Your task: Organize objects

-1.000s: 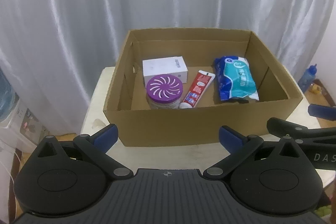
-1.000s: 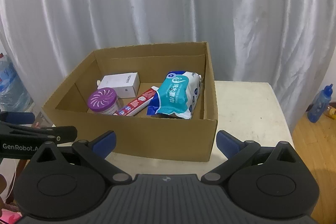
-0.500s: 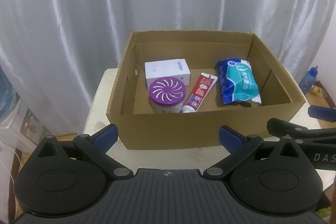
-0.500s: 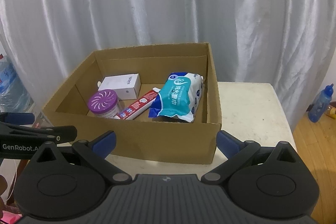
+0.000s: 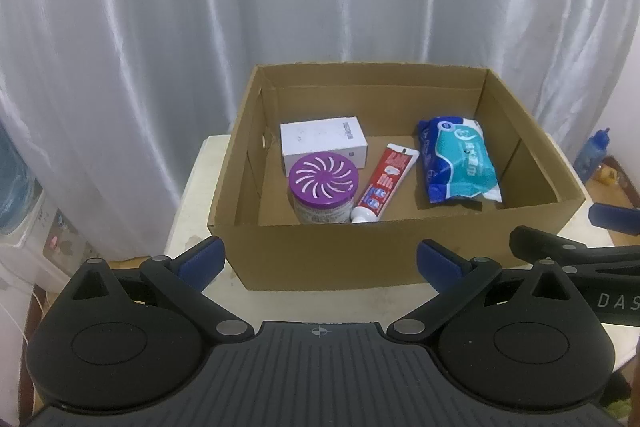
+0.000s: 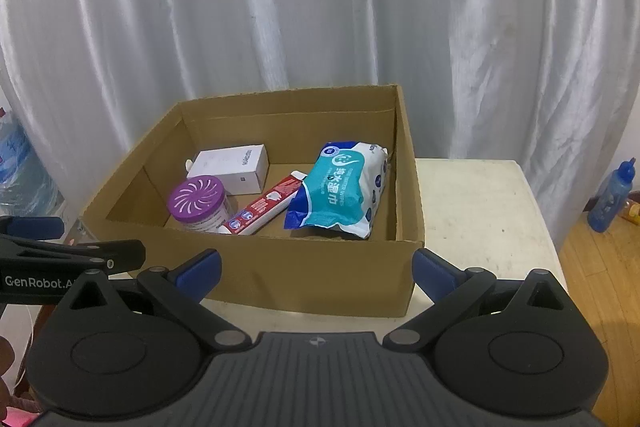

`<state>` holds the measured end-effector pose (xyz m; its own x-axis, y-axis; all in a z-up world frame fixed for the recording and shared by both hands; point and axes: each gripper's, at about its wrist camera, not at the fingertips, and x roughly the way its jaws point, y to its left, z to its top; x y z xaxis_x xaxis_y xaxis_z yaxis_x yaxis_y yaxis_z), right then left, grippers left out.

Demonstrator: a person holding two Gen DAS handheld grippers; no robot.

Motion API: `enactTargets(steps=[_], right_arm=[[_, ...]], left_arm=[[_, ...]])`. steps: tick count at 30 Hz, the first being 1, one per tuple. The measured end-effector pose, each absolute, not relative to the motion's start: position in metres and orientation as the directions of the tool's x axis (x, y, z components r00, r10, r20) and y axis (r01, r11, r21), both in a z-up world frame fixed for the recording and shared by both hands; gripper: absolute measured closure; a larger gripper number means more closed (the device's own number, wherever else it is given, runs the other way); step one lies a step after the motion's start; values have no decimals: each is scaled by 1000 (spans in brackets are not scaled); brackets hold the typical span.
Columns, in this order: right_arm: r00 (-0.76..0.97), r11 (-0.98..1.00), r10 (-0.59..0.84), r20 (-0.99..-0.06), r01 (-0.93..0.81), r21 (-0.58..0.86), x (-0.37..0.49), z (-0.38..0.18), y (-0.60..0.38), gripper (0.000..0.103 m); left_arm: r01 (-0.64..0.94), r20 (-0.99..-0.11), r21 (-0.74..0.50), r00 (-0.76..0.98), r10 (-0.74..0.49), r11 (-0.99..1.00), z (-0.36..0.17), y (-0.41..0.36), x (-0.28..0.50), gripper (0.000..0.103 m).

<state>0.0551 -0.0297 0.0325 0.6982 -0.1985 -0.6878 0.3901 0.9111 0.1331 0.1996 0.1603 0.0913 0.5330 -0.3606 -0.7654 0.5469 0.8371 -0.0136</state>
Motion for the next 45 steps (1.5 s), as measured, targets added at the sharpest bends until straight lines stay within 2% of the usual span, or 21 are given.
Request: enactTargets(steps=[45], right_arm=[[699,903,-199,-687,403,149,56,34,-36,0]], left_arm=[[547,-759,-3,544,-358,837,98,158,202,1]])
